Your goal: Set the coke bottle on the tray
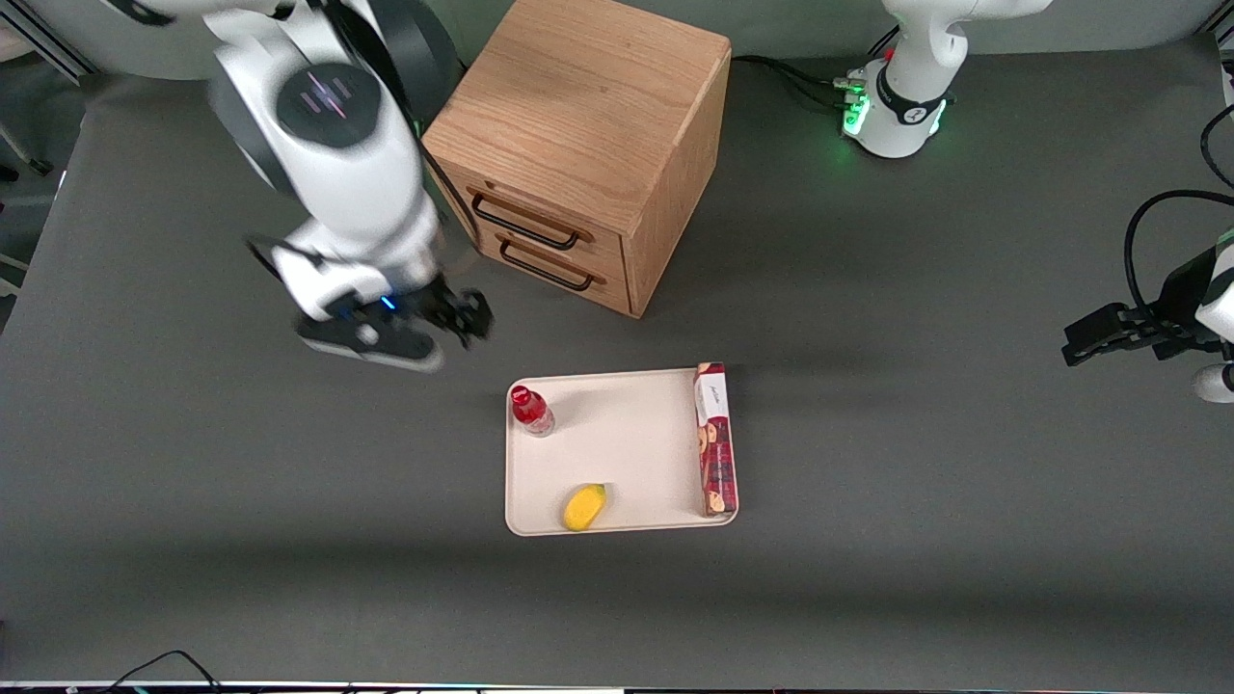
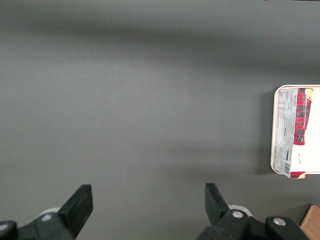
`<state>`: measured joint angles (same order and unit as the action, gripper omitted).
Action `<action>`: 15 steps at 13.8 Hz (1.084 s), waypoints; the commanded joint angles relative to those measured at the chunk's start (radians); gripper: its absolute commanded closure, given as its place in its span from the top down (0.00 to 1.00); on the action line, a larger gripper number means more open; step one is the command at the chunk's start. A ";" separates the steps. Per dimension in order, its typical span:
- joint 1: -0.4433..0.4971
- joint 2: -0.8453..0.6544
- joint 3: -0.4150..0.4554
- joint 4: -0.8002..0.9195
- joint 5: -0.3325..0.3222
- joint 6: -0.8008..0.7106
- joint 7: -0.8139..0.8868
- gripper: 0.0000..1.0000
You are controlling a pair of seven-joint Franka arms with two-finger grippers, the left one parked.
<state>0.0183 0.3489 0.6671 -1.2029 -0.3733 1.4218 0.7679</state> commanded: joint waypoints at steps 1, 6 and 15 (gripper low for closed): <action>-0.023 -0.187 -0.192 -0.032 0.175 -0.119 -0.273 1.00; -0.020 -0.500 -0.605 -0.447 0.284 0.024 -0.772 1.00; -0.009 -0.607 -0.675 -0.647 0.368 0.200 -0.858 1.00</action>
<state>0.0053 -0.2390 -0.0069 -1.8531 -0.0591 1.6108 -0.0810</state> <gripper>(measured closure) 0.000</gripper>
